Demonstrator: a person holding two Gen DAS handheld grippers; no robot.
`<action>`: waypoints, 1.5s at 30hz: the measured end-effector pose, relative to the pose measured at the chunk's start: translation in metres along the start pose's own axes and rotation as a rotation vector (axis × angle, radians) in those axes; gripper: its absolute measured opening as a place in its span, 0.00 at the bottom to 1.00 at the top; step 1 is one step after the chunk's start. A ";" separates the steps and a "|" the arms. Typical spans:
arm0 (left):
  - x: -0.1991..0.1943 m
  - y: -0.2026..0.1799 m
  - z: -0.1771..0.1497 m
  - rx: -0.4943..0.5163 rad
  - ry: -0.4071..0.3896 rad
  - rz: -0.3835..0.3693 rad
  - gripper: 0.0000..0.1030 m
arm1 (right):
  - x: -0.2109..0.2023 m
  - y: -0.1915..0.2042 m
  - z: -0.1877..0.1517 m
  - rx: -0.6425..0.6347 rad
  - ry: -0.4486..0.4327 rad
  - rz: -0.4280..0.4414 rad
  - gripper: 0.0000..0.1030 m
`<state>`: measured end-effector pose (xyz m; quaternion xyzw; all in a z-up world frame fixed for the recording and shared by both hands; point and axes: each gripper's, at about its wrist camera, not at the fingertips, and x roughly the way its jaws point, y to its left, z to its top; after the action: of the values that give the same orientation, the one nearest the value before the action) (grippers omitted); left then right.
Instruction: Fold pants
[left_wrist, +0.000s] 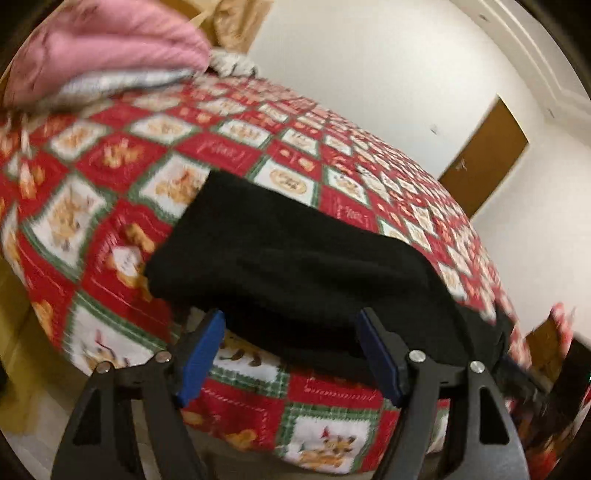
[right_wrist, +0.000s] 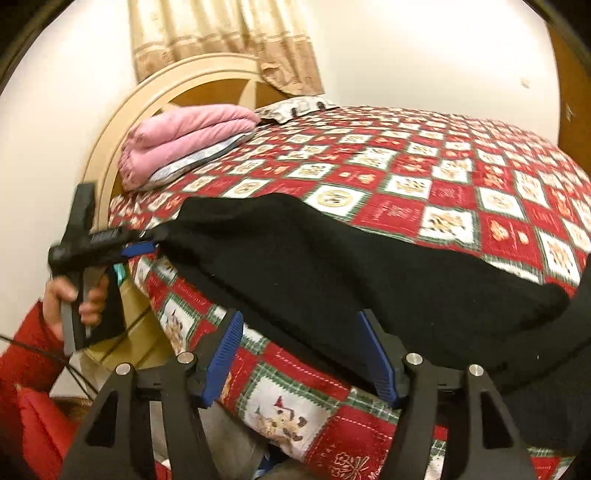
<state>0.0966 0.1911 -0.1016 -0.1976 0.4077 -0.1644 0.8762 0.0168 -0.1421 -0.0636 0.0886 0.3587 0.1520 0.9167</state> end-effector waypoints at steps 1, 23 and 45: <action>0.004 0.006 0.004 -0.059 0.012 -0.042 0.74 | -0.002 0.003 -0.001 -0.018 0.001 -0.003 0.63; 0.016 0.001 0.042 0.081 -0.089 0.141 0.14 | 0.045 0.029 0.004 -0.197 -0.019 -0.100 0.62; -0.006 -0.005 0.037 0.323 -0.171 0.512 0.71 | 0.081 0.035 -0.012 -0.240 0.176 -0.025 0.15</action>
<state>0.1215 0.1977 -0.0734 0.0401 0.3376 0.0160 0.9403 0.0572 -0.0811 -0.1138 -0.0396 0.4182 0.1895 0.8875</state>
